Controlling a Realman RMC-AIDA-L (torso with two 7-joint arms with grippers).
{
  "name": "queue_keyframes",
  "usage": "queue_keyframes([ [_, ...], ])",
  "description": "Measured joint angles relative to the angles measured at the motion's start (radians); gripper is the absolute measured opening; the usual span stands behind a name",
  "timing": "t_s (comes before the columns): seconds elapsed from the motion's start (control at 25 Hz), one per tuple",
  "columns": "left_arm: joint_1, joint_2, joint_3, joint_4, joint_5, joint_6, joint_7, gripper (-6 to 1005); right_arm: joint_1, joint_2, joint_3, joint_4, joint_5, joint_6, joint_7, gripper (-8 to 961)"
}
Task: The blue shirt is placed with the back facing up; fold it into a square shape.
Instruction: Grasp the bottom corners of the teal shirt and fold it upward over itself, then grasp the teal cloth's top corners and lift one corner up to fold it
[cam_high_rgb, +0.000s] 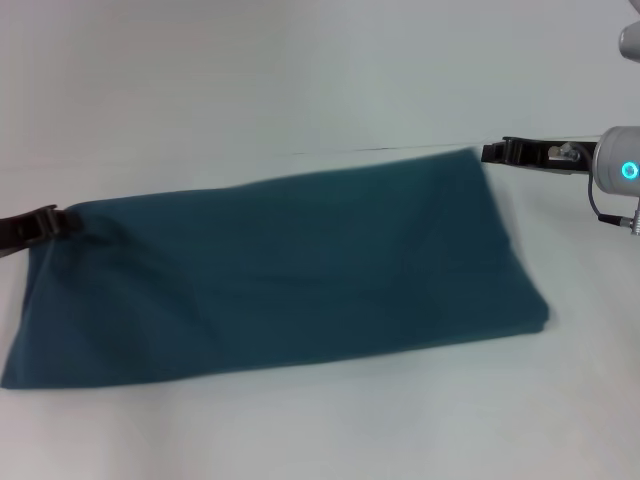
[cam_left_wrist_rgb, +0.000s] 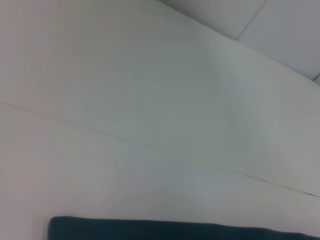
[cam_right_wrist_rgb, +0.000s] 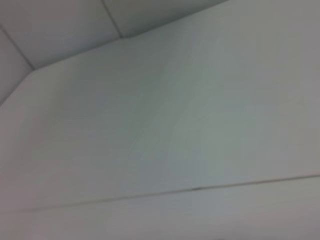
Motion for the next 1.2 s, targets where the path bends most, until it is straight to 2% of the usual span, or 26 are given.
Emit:
queue_keyframes([
  [0.2,0.002,-0.003,0.004,-0.011,0.000,-0.054,-0.011,94,-0.010,0.003,-0.004,0.000,0.038,0.037,0.001,189],
  [0.28,-0.005,0.003,0.004,-0.024,0.002,-0.055,-0.012,163,-0.010,0.002,-0.004,-0.001,0.038,0.036,0.001,201],
  [0.48,-0.012,0.005,0.006,-0.027,0.003,-0.057,-0.006,309,-0.010,0.003,-0.005,-0.002,0.037,0.029,0.001,436],
  [0.72,0.005,0.009,0.006,-0.002,0.007,-0.052,0.014,439,-0.021,0.002,-0.008,-0.002,0.036,0.015,-0.002,569],
  [0.84,0.022,0.021,0.003,0.039,0.022,0.017,-0.016,504,-0.028,-0.006,-0.011,-0.011,0.036,-0.019,-0.006,635],
  [0.92,0.040,0.032,-0.001,0.090,0.038,0.103,-0.060,766,-0.031,-0.012,-0.012,-0.022,0.035,-0.053,-0.007,679],
  [0.96,0.053,0.036,-0.002,0.124,0.052,0.156,-0.088,792,-0.034,-0.013,-0.012,-0.033,0.033,-0.072,-0.007,712],
  [1.0,0.053,0.036,-0.002,0.124,0.052,0.156,-0.088,819,-0.039,-0.014,-0.012,-0.046,0.033,-0.091,-0.007,746],
  [1.04,0.072,0.039,0.000,0.192,0.088,0.242,-0.139,846,-0.044,-0.014,-0.012,-0.057,0.032,-0.103,-0.007,779],
  [1.2,0.098,0.042,0.005,0.301,0.198,0.407,-0.244,927,-0.069,-0.015,-0.014,-0.113,0.031,-0.156,0.000,938],
])
